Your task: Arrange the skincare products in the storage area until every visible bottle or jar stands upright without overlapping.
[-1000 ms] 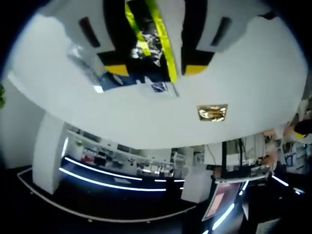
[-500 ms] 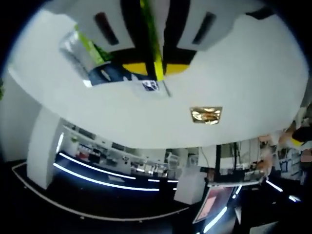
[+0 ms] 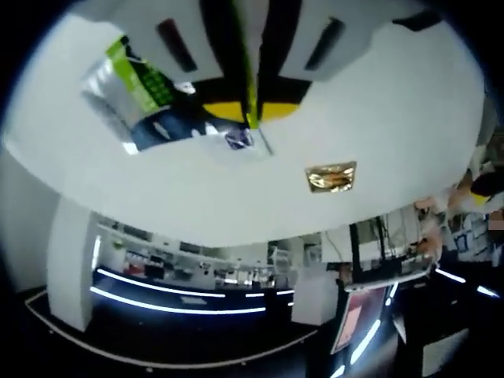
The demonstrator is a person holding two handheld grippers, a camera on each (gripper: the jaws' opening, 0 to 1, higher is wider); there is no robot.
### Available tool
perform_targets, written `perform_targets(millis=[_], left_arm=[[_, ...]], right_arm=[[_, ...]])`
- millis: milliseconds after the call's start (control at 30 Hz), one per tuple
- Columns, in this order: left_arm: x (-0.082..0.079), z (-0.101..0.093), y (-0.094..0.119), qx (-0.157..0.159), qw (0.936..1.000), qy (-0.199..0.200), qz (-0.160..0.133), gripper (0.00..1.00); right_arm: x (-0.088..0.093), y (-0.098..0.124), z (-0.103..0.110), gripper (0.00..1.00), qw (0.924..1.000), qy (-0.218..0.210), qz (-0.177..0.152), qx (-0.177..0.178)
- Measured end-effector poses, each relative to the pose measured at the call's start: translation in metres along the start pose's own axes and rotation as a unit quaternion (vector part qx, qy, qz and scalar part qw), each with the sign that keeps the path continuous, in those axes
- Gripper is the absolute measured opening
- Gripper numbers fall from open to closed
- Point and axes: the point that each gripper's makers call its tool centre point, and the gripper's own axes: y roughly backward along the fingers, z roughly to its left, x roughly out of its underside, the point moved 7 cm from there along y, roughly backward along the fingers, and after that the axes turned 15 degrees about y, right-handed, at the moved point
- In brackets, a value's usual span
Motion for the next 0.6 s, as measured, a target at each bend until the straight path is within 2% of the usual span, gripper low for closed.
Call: perform_targets(millis=[233, 600], left_arm=[[0.0006, -0.0008, 0.0007, -0.002, 1.0000, -0.001, -0.001, 0.94], [0.0002, -0.0001, 0.0022, -0.004, 1.0000, 0.001, -0.005, 0.94]], right_arm=[[-0.0005, -0.0008, -0.0002, 0.00, 1.0000, -0.004, 0.006, -0.005], [0.0029, -0.0002, -0.0001, 0.00, 0.9996, -0.021, -0.015, -0.010]])
